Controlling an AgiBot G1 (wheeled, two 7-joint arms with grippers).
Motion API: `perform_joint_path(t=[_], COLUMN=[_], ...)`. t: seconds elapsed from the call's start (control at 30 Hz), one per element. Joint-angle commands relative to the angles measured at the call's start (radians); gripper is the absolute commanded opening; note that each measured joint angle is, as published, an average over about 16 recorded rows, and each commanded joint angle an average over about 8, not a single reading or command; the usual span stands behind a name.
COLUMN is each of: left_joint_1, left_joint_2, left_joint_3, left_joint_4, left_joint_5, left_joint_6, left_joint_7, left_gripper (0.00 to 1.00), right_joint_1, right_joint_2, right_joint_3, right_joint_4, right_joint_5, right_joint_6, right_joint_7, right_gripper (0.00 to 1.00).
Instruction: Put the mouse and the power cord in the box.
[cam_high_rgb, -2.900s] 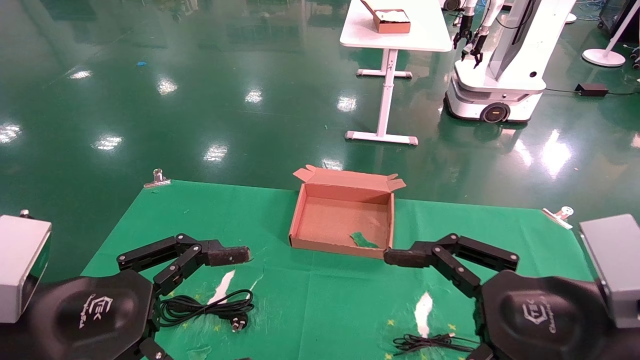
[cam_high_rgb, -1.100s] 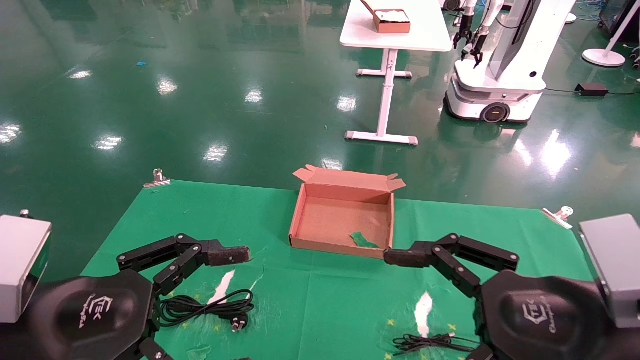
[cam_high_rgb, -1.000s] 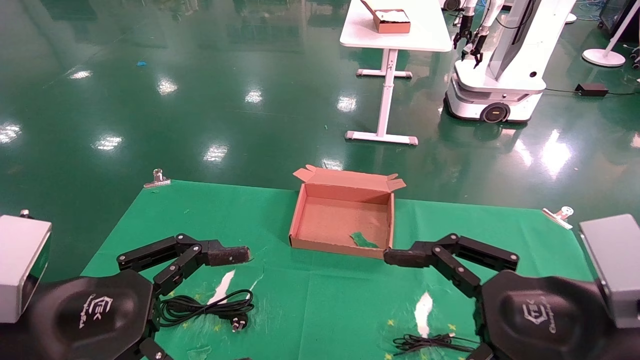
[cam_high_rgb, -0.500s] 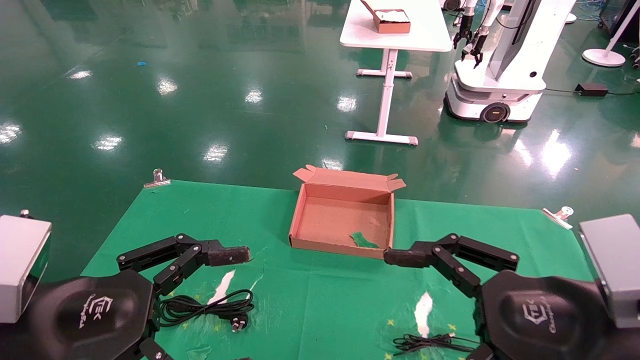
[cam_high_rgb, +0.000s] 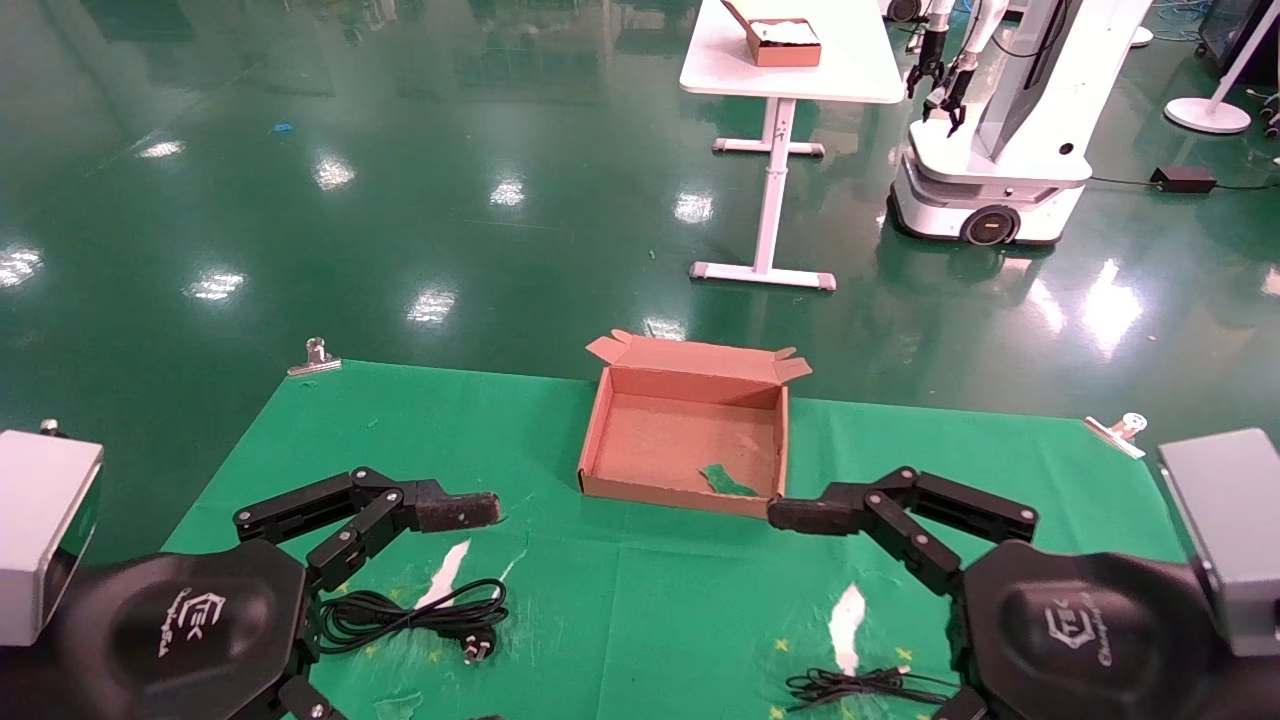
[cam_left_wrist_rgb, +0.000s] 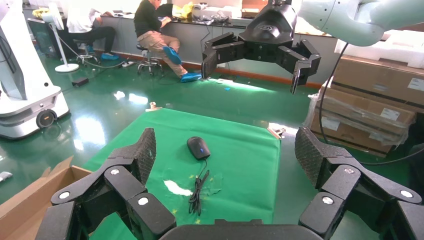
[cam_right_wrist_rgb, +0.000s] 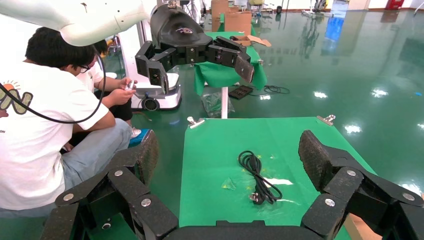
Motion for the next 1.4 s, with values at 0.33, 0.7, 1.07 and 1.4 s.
perform_joint_path(t=[0.33,0.7,1.07,1.4], left_joint_1=[0.0,-0.001,-0.129,-0.265], left_joint_2=[0.0,0.003,0.059,0.21], left_joint_3=[0.0,0.007,0.192,0.372], left_joint_4=[0.0,-0.002,-0.023,0.015], left_joint_5=[0.0,0.016,0.477,0.979], left_joint_6=[0.0,-0.001,-0.064,-0.188], left_joint_7=[0.0,0.003,-0.068,-0.218], left_gripper=[1.0,1.0,1.0,1.0], right_joint_1=[0.0,0.0,0.039,0.131], right_joint_2=[0.0,0.002,0.029,0.001], right_joint_3=[0.0,-0.001,-0.078,-0.164], right_joint_4=[0.0,0.001,-0.08,-0.201], right_joint_5=[0.0,-0.004,-0.226,-0.426], right_joint_6=[0.0,0.0,0.021,0.007], right_joint_7=[0.0,-0.001,-0.006,-0.003], right_gripper=[1.0,1.0,1.0,1.0])
